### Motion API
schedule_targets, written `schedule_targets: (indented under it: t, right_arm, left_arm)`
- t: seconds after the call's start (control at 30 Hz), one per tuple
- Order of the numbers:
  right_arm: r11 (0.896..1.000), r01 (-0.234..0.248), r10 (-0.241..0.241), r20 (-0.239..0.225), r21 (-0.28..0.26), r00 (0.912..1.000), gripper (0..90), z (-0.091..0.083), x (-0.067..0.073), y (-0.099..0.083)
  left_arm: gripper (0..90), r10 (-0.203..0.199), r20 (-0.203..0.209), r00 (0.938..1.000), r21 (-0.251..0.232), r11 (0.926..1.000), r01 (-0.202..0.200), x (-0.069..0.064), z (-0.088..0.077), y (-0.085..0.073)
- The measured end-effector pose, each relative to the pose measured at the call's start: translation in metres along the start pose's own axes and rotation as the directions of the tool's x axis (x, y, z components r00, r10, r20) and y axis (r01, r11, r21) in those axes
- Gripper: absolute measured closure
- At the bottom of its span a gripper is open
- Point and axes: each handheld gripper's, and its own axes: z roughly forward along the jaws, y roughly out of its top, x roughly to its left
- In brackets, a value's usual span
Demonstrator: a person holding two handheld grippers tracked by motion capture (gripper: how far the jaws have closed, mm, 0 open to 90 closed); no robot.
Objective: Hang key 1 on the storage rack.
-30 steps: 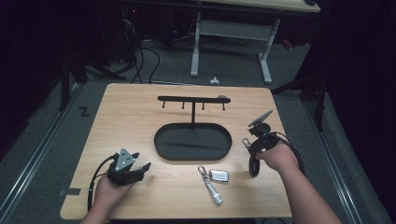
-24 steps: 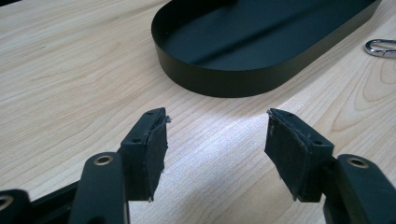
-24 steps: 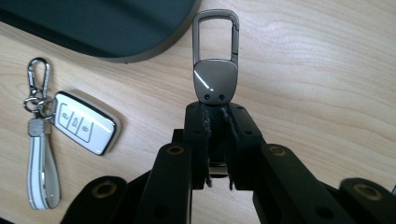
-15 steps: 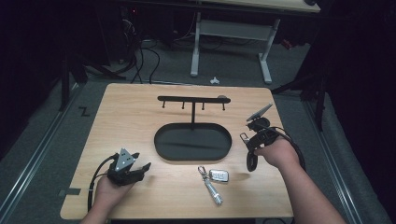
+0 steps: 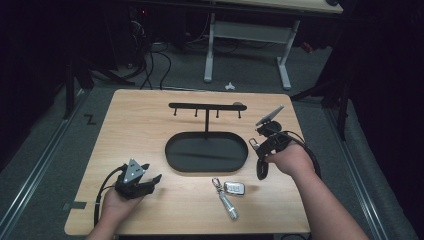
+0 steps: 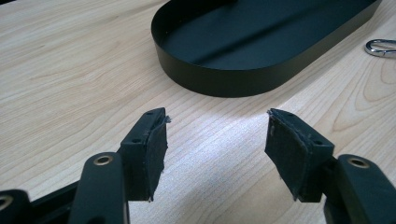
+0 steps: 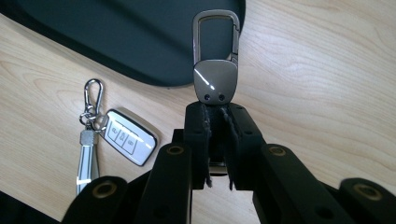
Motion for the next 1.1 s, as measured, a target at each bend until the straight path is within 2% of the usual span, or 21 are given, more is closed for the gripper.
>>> schedule_targets:
  t: [0.2,0.43,0.63,0.7,0.93,1.0,1.1]
  right_arm:
    - [1.0,0.02,-0.021,-0.006,-0.008,0.9998,80.3,0.0,0.008,0.01]
    - [0.998,0.061,-0.061,-0.018,-0.014,0.998,80.3,-0.003,0.026,0.029]
    - [0.997,0.08,-0.08,-0.018,-0.02,0.9966,80.3,-0.006,0.037,0.042]
    - [0.997,0.068,-0.069,-0.022,-0.02,0.9974,80.4,-0.007,0.039,0.043]
    - [0.993,0.11,-0.112,-0.028,-0.046,0.9933,80.3,-0.013,0.05,0.057]
    - [0.994,0.1,-0.102,-0.034,-0.052,0.9942,80.4,-0.016,0.054,0.061]
    - [0.991,0.117,-0.119,-0.034,-0.062,0.9923,80.4,-0.02,0.057,0.066]
  left_arm:
    - [39.0,-0.001,0.001,1.0,0.001,1.0,0.001,0.0,0.0,0.0]
    - [38.9,-0.001,0.001,1.0,0.0,1.0,0.001,0.001,-0.001,0.0]
    - [38.8,-0.002,0.004,1.0,0.001,1.0,0.002,0.001,-0.001,0.0]
    - [38.8,-0.002,0.003,1.0,0.0,1.0,0.002,0.001,-0.001,0.0]
    - [38.7,-0.001,0.006,1.0,0.003,1.0,0.001,0.001,-0.001,0.0]
    - [38.7,-0.002,0.004,1.0,0.002,1.0,0.002,0.001,-0.001,0.0]
    - [38.7,0.0,0.005,1.0,0.003,1.0,0.0,0.002,-0.001,0.0]
